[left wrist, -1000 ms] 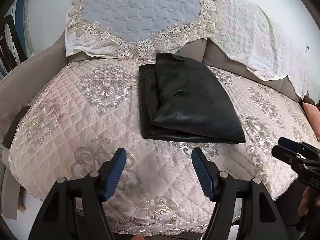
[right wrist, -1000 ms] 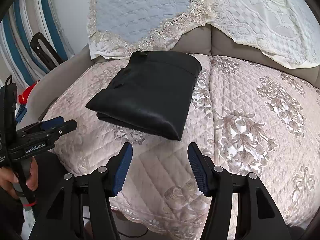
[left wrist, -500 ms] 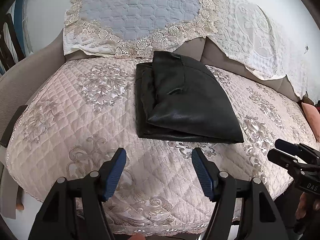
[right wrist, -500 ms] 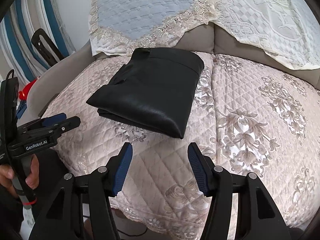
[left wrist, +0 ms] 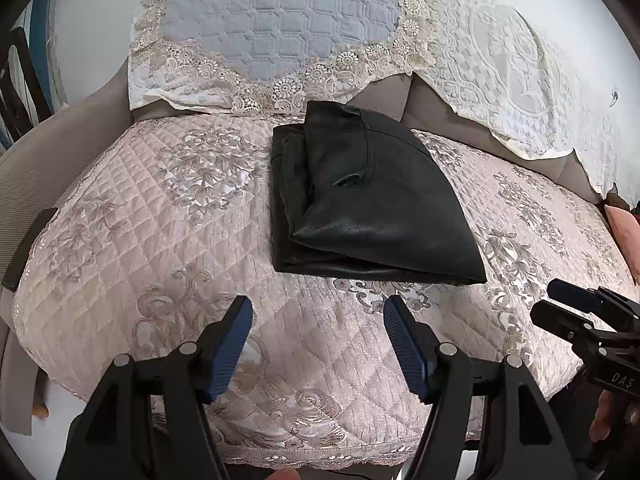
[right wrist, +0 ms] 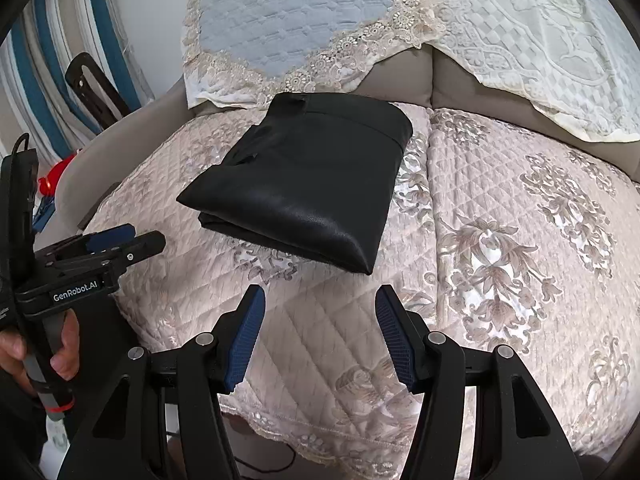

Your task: Fold large clothes

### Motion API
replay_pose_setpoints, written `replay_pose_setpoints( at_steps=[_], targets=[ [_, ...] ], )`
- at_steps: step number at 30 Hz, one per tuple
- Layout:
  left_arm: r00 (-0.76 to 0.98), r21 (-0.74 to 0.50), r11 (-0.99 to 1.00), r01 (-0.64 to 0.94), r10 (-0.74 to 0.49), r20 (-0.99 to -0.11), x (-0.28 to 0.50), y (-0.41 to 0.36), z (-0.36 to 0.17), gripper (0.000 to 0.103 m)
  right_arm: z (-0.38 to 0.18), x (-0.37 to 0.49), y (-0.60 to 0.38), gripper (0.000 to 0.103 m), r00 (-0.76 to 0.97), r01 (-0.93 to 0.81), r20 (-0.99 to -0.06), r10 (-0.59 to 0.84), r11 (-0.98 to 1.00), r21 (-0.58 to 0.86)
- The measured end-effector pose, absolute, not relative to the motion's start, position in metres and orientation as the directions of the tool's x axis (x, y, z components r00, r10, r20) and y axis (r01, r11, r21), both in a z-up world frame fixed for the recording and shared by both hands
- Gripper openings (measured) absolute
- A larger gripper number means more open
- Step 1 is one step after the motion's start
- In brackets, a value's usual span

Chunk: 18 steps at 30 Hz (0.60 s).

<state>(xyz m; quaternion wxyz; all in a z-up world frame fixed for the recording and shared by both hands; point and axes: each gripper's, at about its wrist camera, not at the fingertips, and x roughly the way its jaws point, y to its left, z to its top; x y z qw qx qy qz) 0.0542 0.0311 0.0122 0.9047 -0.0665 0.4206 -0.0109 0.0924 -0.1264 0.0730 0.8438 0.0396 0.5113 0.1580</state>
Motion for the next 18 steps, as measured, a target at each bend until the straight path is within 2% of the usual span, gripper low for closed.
replay_pose_setpoints(
  at_steps=[18],
  targets=[
    [0.639,-0.110,0.993,-0.038,-0.061,-0.767,0.0521,0.0281,0.0107,0.070,0.0737,0.0899,-0.1216,0.058,0.424,-0.236,-0.851,0.311,0.945,0.227]
  ],
)
